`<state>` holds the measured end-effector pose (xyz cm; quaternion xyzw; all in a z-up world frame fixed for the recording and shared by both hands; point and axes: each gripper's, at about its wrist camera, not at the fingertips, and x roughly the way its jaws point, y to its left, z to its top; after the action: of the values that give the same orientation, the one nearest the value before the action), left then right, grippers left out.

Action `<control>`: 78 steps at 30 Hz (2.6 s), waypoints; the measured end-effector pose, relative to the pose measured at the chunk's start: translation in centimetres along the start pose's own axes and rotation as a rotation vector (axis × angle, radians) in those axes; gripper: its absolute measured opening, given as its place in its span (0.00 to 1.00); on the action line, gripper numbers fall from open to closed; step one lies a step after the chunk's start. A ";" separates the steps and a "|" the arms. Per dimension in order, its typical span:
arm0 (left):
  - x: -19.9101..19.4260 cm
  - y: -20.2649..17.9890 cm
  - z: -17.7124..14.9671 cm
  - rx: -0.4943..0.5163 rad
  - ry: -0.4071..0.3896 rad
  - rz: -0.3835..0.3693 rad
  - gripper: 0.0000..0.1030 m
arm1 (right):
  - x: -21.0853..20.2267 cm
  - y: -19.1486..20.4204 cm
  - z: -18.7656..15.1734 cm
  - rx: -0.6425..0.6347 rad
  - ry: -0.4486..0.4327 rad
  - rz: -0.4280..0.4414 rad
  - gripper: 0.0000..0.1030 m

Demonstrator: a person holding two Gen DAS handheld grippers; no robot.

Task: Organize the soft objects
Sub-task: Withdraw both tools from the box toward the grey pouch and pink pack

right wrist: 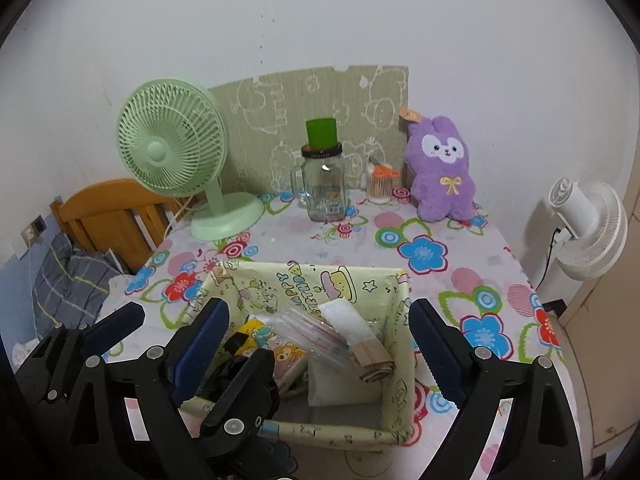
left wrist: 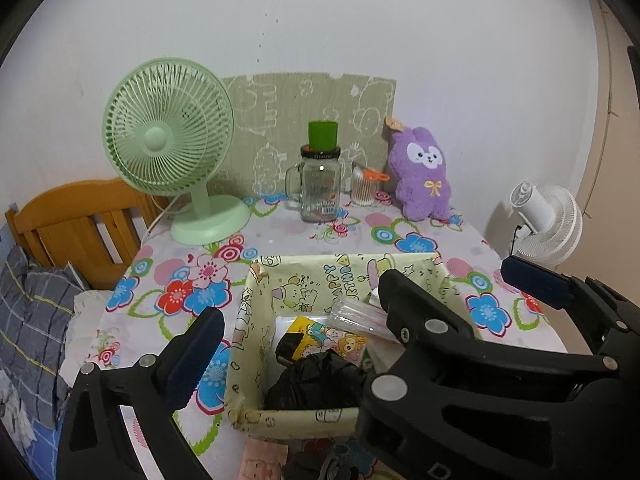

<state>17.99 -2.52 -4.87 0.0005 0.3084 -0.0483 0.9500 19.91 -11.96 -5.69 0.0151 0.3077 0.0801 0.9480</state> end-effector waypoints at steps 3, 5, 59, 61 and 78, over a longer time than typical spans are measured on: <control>-1.2 -0.2 -0.1 0.007 -0.017 0.003 1.00 | -1.2 0.1 -0.1 -0.003 -0.009 -0.009 0.94; -1.9 -0.3 -0.3 0.008 -0.026 -0.004 1.00 | -2.2 0.2 -0.3 -0.012 -0.023 -0.016 0.94; -11.1 -0.7 -8.8 0.025 -0.064 -0.028 1.00 | -12.4 2.7 -9.5 -0.040 -0.079 -0.021 1.00; -10.8 -0.5 -9.2 0.023 -0.053 -0.029 1.00 | -11.9 2.8 -9.8 -0.040 -0.070 -0.021 1.00; -6.7 1.7 -13.1 0.000 0.063 -0.029 1.00 | -6.8 3.8 -13.6 -0.011 0.024 0.012 1.00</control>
<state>5.08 0.23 -11.56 -0.0025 0.3382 -0.0620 0.9390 5.97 -9.61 -12.49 0.0109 0.3185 0.0874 0.9438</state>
